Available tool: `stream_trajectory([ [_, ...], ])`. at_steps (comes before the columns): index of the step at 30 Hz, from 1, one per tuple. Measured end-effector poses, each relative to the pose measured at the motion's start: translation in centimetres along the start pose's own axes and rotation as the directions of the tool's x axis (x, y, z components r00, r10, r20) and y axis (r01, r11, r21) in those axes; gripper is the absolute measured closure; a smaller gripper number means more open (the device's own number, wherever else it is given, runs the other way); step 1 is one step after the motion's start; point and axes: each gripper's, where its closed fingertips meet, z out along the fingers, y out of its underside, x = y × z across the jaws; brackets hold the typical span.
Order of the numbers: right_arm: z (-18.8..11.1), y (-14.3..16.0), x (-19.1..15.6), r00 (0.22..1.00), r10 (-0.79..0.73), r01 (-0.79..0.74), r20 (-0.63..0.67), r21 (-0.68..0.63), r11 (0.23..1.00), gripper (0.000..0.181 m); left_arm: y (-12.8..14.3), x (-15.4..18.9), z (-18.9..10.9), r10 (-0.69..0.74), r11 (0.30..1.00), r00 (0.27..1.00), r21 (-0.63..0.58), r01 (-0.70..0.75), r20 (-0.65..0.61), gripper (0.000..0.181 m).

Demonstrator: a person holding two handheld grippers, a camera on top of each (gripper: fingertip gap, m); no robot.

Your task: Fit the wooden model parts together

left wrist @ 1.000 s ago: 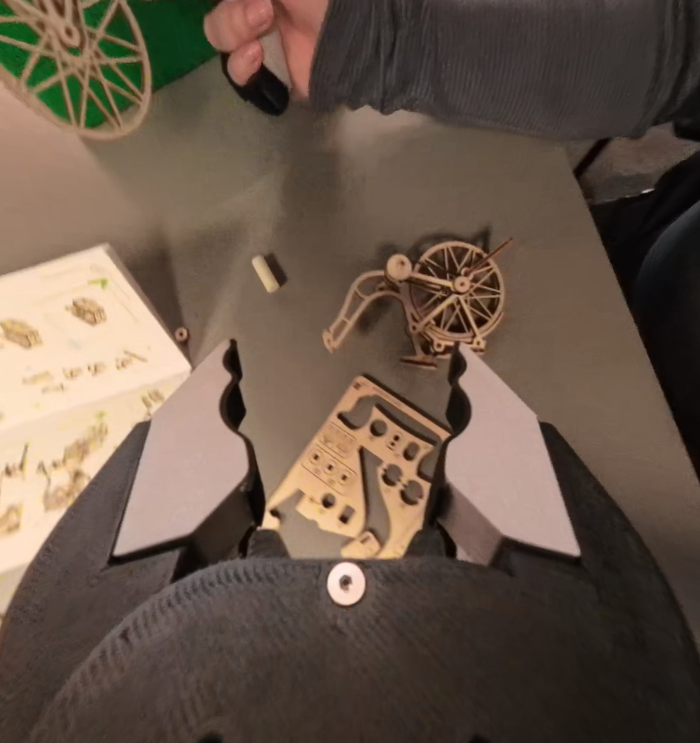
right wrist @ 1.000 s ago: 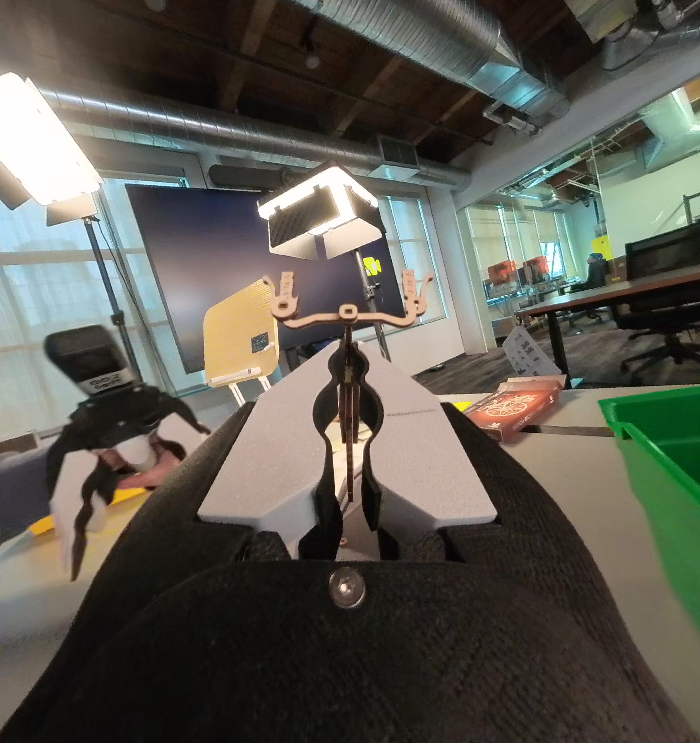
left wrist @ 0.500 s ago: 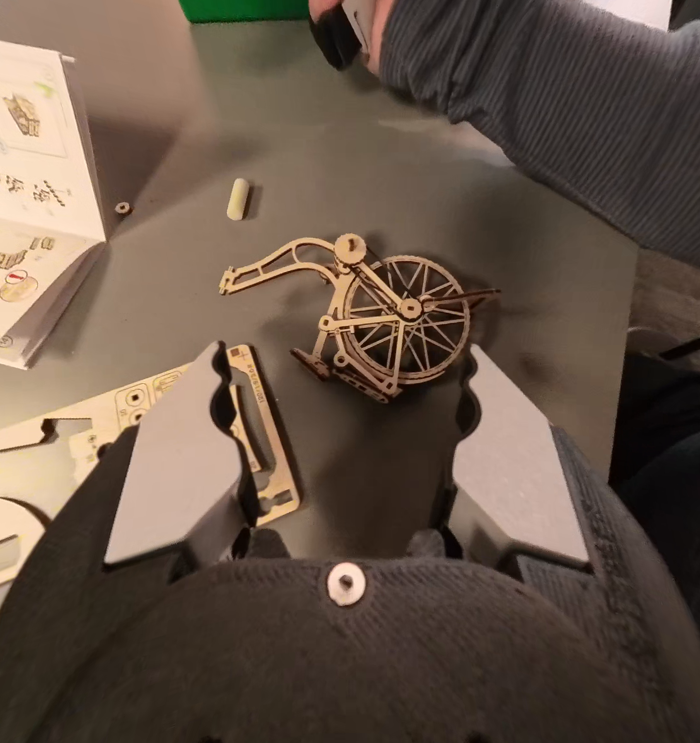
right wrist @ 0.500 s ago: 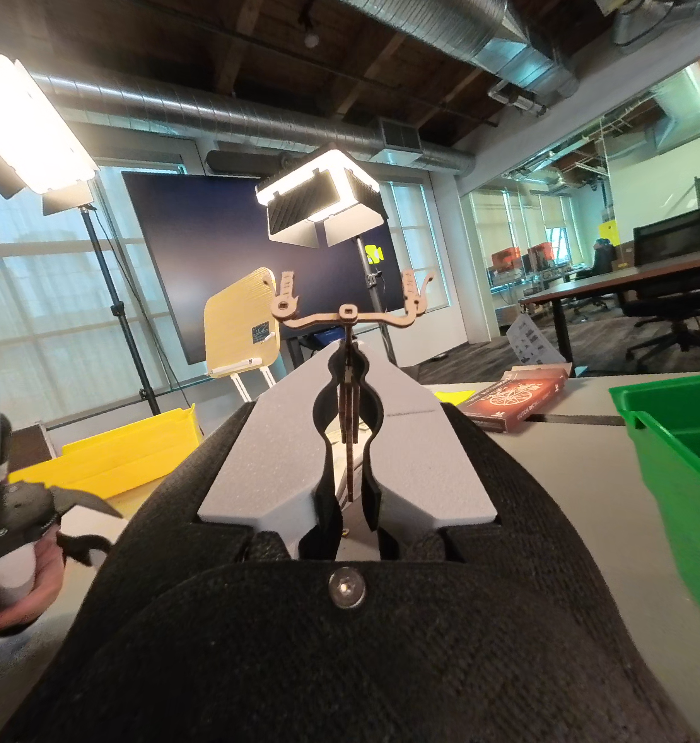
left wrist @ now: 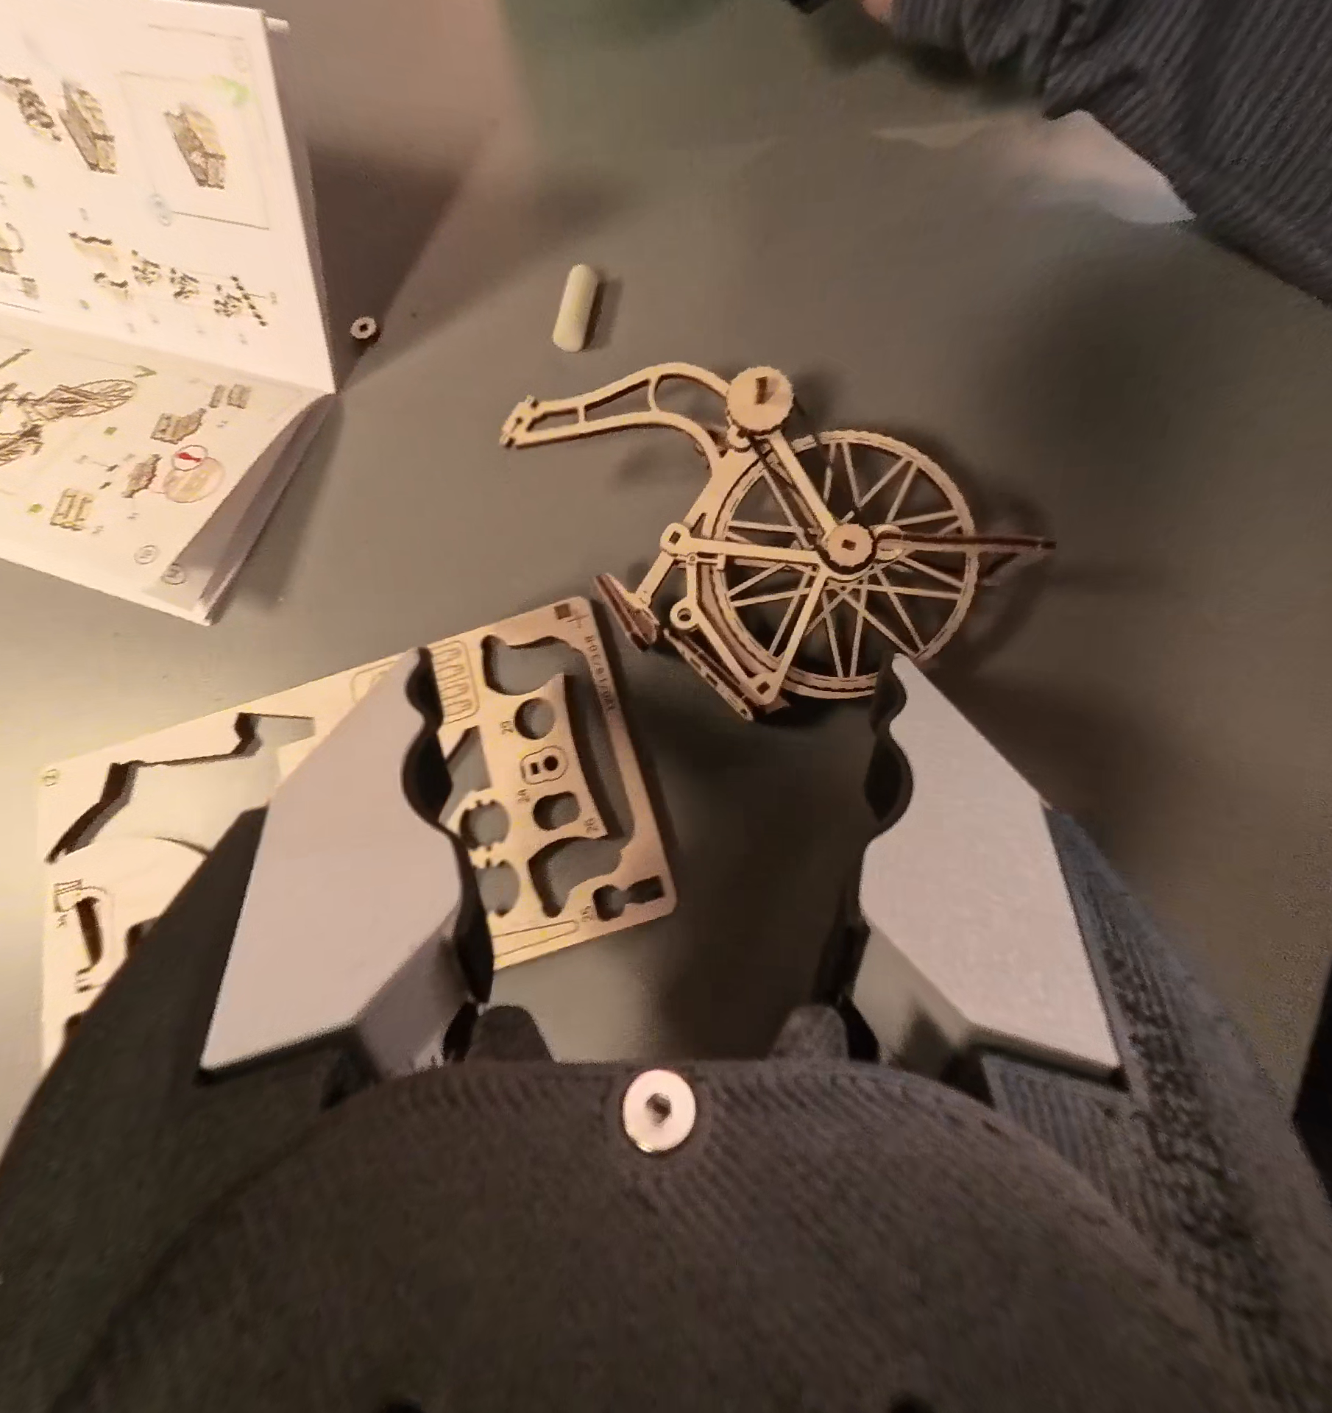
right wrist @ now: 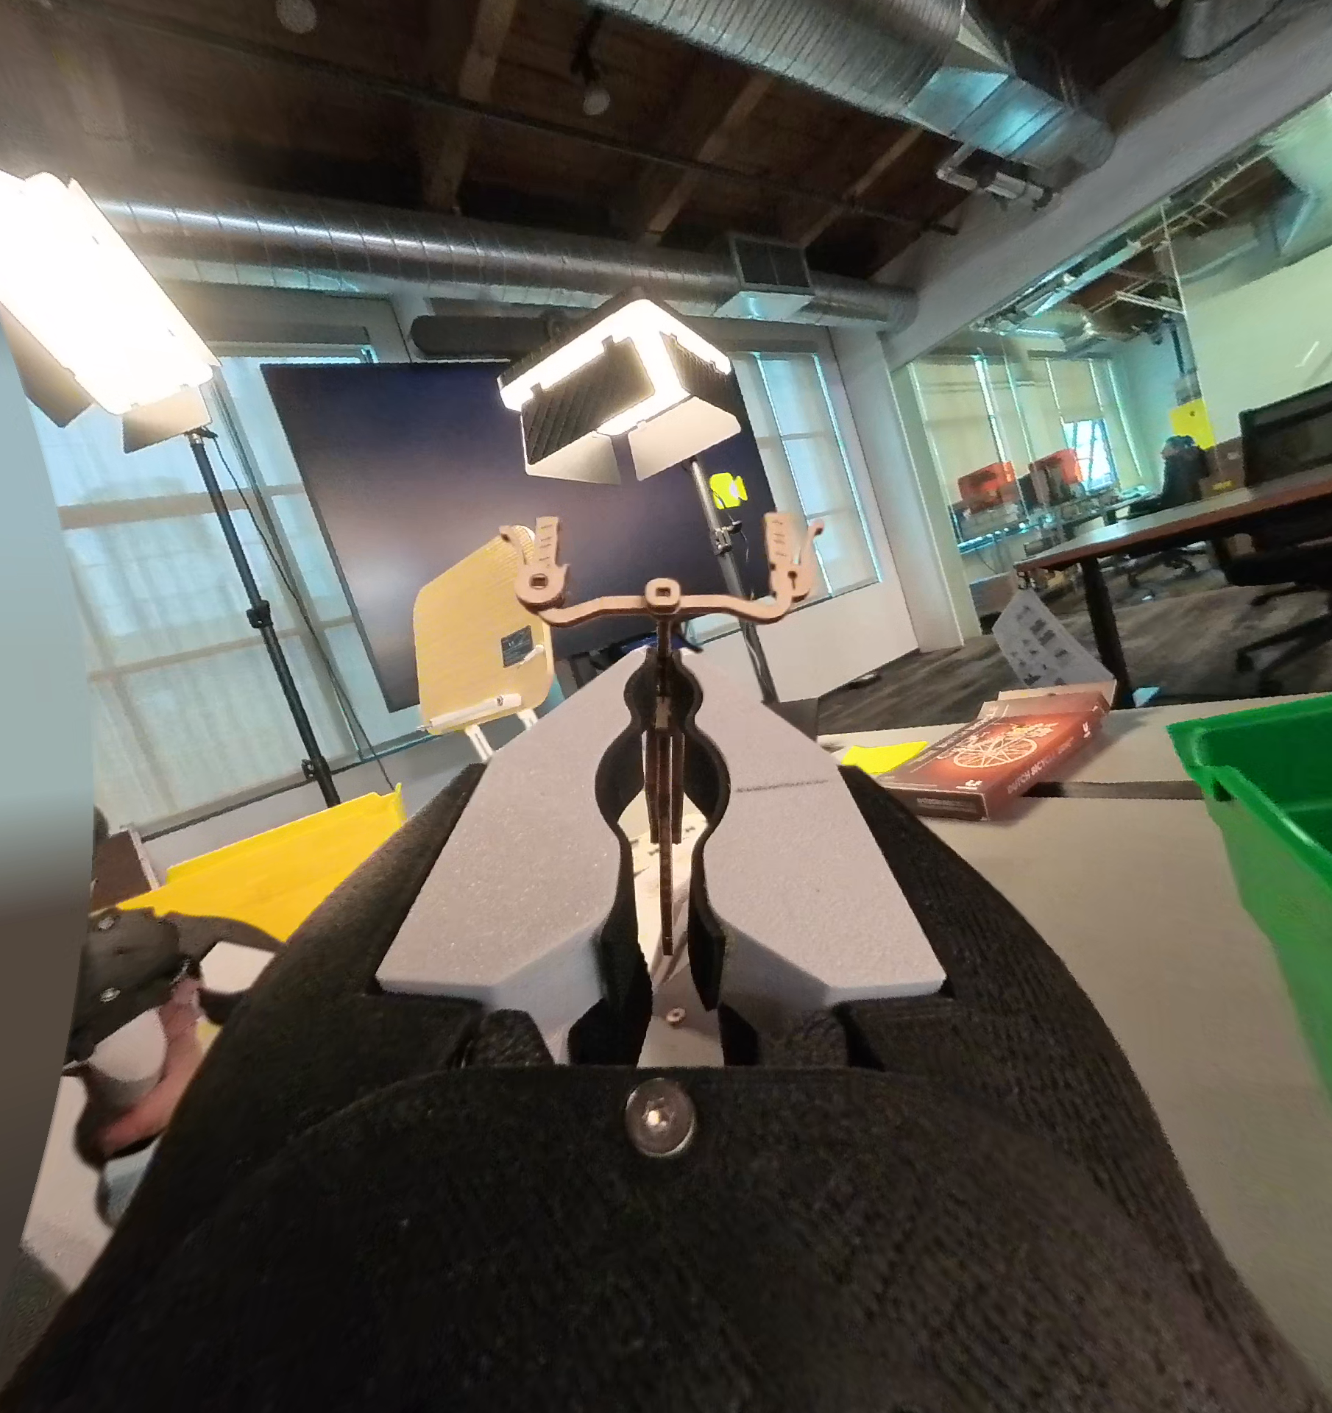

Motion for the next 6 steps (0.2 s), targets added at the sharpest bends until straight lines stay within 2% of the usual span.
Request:
stream_trajectory([
  [3, 0.0, 0.1, -0.3, 0.999, 0.031, -0.031, 0.033, -0.001, 1.000, 0.181, 0.2, -1.1, -0.3, 0.025, 0.999, 0.999, -0.020, -0.025, 0.029, 0.070],
  [6, 0.1, 0.0, -1.9, 0.977, 0.117, -0.118, 0.179, -0.008, 0.993, 0.181, 0.4, -2.9, -0.6, 0.051, 0.998, 0.995, -0.047, -0.047, 0.089, 0.070],
])
